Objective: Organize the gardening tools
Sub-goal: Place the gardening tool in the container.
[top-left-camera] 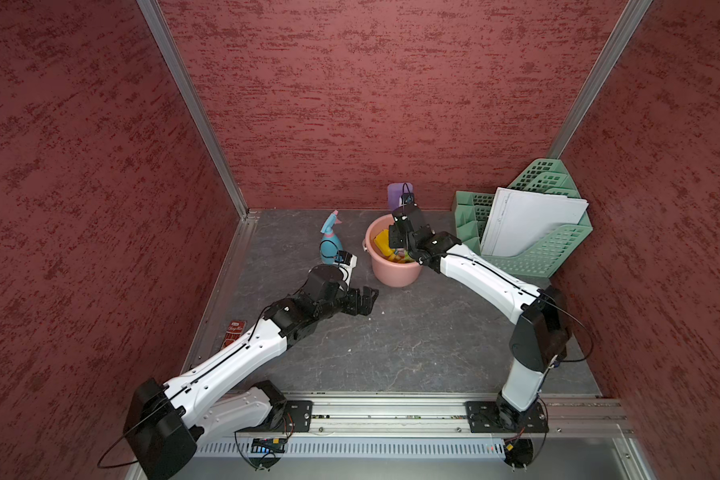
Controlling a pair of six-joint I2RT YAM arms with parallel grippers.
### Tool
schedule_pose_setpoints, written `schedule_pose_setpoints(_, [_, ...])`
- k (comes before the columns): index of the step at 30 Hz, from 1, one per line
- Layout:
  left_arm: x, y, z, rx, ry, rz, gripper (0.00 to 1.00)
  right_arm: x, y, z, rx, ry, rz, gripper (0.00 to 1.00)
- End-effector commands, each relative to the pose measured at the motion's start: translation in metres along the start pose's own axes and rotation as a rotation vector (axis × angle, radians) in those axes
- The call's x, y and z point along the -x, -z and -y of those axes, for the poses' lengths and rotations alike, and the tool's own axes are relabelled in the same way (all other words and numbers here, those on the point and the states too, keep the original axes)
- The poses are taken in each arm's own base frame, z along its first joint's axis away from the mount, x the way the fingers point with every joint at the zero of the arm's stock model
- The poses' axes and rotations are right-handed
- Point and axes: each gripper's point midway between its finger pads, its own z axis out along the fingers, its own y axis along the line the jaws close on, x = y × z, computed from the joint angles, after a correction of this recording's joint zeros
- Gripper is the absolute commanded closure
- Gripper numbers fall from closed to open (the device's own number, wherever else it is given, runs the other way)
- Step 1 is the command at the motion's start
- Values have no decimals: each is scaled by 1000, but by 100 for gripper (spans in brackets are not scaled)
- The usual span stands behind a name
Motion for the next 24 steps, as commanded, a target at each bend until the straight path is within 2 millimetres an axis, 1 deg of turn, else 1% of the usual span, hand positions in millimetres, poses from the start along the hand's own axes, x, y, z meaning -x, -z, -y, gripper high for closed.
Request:
schedule_pose_setpoints(1, [15,3,5,-23,12,36,0,10,-14,0,18,-40,60,100])
schedule_pose_setpoints(4, [14,0,3,-16,15,32,0,0,-25,2,14,-46,40,100])
schedule_pose_setpoints(9, [17,-2,0,-8,28,37,0,-16,-33,5,12,-64,10,100])
schedule_pose_setpoints(10, [17,-3,-1,-3,31,38,0,-20,-35,6,12,-65,0,95])
schedule_pose_setpoints(13, [21,-5,-7,16,37,46,0,-28,-35,8,21,-67,-15,55])
schedule_pose_setpoints(14, [23,-5,-9,22,40,49,0,-29,-33,8,28,-70,-15,46])
schedule_pose_setpoints(16, [26,-4,-15,37,44,56,0,-28,-27,10,34,-74,-8,30])
schedule_pose_setpoints(20, [30,-1,-32,90,46,74,0,-20,-3,17,50,-81,19,13])
schedule_pose_setpoints(23, [32,5,-46,135,40,98,0,-16,20,23,70,-64,20,2])
schedule_pose_setpoints(24, [34,7,-50,149,36,108,0,-16,27,25,76,-56,18,2])
